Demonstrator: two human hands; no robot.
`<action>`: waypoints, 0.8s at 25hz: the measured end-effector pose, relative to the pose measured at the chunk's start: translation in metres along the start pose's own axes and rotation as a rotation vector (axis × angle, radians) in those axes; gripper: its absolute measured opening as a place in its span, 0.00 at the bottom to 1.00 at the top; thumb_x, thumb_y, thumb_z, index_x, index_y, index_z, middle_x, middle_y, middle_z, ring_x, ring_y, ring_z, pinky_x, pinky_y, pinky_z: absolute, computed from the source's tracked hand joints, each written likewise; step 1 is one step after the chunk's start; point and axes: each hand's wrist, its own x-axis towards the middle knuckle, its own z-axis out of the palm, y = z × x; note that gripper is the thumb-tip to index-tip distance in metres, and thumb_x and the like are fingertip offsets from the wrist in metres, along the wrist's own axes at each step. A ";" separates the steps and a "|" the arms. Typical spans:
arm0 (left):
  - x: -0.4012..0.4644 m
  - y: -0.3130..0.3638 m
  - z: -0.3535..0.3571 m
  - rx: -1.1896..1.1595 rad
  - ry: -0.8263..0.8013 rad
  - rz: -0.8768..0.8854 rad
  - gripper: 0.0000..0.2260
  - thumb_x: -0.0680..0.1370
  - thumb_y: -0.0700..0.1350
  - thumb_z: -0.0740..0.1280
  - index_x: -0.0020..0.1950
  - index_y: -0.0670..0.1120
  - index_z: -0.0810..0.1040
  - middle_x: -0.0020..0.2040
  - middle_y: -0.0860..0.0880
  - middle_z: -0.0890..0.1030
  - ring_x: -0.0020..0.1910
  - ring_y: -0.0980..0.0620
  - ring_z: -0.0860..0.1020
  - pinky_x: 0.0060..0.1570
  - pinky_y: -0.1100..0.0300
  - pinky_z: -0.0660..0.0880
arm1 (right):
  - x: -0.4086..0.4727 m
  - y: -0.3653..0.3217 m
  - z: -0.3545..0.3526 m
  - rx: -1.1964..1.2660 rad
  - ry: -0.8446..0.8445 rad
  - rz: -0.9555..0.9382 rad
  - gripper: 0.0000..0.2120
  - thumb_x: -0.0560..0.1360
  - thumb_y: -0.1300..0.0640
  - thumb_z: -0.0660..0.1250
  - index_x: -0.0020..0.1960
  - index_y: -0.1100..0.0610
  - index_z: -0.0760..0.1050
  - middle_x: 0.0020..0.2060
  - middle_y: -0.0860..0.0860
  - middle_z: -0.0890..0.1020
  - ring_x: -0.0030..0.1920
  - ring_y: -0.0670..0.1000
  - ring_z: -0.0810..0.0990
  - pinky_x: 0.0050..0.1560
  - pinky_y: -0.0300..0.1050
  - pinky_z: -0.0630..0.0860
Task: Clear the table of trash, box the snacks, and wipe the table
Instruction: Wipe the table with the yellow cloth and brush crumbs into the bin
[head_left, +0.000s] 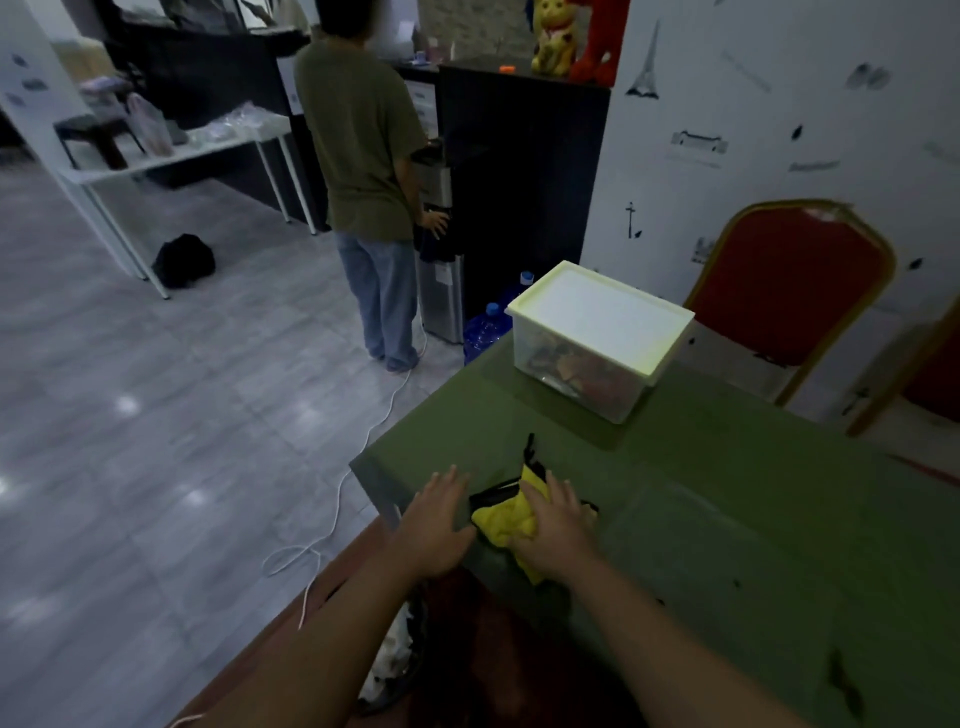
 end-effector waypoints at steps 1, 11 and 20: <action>0.009 -0.005 0.000 -0.001 -0.014 0.001 0.32 0.78 0.48 0.62 0.78 0.47 0.52 0.79 0.46 0.49 0.78 0.45 0.48 0.76 0.49 0.52 | 0.004 -0.002 0.003 -0.019 -0.023 -0.001 0.41 0.69 0.37 0.65 0.76 0.42 0.50 0.78 0.51 0.44 0.77 0.59 0.43 0.72 0.66 0.50; 0.091 -0.038 0.006 -0.007 -0.135 0.072 0.35 0.73 0.52 0.57 0.78 0.46 0.51 0.79 0.46 0.50 0.78 0.46 0.49 0.76 0.52 0.50 | 0.039 -0.015 0.042 -0.075 0.076 0.146 0.31 0.71 0.40 0.63 0.73 0.38 0.59 0.78 0.49 0.45 0.77 0.64 0.43 0.65 0.77 0.38; 0.114 0.003 0.019 -0.075 -0.132 0.250 0.36 0.69 0.51 0.55 0.76 0.42 0.57 0.78 0.42 0.56 0.78 0.44 0.53 0.76 0.52 0.52 | 0.033 0.005 0.022 0.408 0.267 0.257 0.27 0.74 0.61 0.57 0.73 0.53 0.64 0.70 0.52 0.71 0.69 0.55 0.69 0.73 0.53 0.59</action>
